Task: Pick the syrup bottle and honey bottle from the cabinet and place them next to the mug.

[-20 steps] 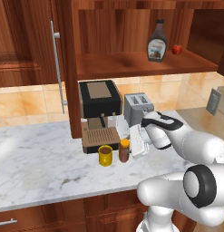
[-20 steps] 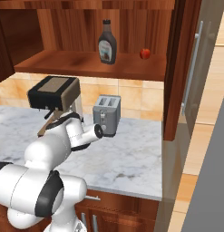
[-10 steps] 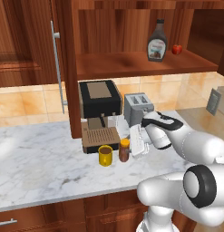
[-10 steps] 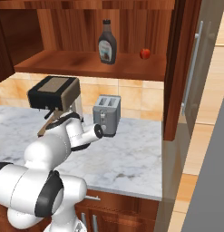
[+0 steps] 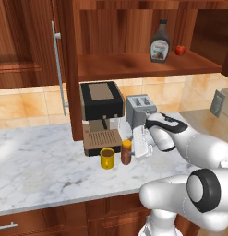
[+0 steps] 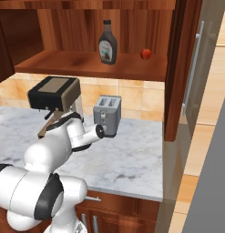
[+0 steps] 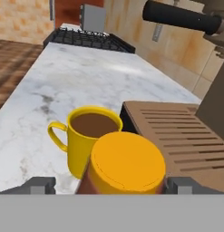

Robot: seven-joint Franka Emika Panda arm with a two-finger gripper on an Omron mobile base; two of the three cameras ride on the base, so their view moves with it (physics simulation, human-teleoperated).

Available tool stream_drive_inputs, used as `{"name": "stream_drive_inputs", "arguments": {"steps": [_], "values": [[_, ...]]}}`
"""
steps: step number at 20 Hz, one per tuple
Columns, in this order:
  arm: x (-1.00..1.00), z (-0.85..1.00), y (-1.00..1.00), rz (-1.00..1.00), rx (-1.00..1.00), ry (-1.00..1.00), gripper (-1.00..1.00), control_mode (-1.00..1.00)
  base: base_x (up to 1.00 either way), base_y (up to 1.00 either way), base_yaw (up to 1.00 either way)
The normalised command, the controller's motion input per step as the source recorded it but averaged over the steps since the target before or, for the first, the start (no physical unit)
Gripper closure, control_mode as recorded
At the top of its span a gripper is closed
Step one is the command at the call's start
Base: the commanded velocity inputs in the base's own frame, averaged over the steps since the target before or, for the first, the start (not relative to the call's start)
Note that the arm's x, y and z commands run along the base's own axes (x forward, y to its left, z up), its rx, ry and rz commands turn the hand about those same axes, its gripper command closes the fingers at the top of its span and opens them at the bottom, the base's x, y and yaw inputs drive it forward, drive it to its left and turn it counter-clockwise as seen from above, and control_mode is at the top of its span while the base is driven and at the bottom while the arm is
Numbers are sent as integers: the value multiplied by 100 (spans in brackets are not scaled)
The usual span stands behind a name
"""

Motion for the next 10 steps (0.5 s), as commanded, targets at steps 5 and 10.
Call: {"name": "stream_drive_inputs", "arguments": {"steps": [5, 10], "values": [[2, 35, -3, -2, 0, -5, -100, -100, 0, 0, 0], [0, 48, 0, -4, 1, -11, -100, -100, 0, 0, 0]]}}
